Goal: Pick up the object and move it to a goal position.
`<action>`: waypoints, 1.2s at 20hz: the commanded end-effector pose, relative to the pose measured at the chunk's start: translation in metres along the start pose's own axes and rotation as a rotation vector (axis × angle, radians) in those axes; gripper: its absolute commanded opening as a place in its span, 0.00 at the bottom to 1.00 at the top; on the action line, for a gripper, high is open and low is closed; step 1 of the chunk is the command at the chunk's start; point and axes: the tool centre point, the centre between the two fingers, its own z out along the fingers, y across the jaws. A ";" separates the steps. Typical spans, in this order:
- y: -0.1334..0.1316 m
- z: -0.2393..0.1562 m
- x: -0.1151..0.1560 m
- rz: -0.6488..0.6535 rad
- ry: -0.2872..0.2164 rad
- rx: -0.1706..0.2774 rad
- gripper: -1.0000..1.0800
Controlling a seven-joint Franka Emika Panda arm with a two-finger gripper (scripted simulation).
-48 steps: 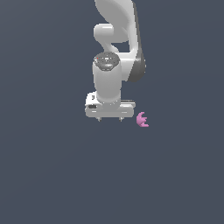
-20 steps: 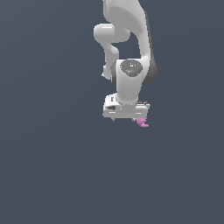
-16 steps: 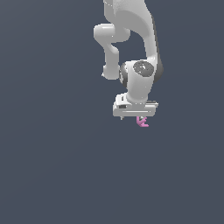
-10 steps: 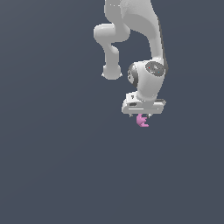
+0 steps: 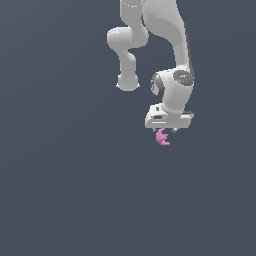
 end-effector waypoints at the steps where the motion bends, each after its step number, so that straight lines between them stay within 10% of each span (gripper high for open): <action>1: 0.000 0.001 0.000 0.001 0.000 0.000 0.96; 17: -0.001 0.050 -0.001 0.002 0.001 0.000 0.96; 18: -0.001 0.050 -0.001 0.002 0.001 0.000 0.00; 24: -0.001 0.050 -0.001 0.002 0.001 0.000 0.00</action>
